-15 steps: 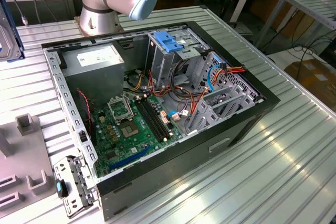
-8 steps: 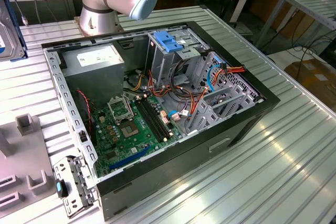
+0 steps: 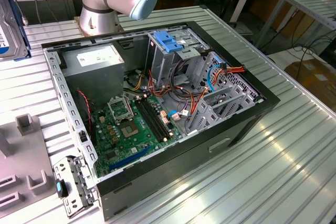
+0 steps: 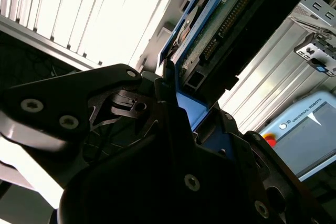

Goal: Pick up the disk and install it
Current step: 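Pick up the disk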

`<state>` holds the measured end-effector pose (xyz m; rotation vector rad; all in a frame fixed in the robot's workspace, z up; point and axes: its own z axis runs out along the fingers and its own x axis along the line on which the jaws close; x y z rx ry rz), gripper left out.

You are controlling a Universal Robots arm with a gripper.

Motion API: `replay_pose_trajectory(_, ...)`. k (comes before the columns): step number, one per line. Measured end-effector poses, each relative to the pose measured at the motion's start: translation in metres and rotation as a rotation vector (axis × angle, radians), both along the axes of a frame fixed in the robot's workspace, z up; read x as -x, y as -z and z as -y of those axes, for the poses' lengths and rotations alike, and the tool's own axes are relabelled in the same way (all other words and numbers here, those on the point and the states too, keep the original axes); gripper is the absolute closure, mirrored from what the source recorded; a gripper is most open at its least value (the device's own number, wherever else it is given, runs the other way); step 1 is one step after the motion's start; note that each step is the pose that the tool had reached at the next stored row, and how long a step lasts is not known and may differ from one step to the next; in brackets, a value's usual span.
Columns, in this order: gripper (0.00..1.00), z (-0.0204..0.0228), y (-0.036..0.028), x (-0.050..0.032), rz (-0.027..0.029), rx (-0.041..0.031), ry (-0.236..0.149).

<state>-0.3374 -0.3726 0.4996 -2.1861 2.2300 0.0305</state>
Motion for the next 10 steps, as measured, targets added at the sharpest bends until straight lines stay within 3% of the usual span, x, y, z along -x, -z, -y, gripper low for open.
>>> replay_pose_trajectory(10, 0.63, 0.0002, 0.0000, -0.0057, -0.0001, 0.0000, 0.000)
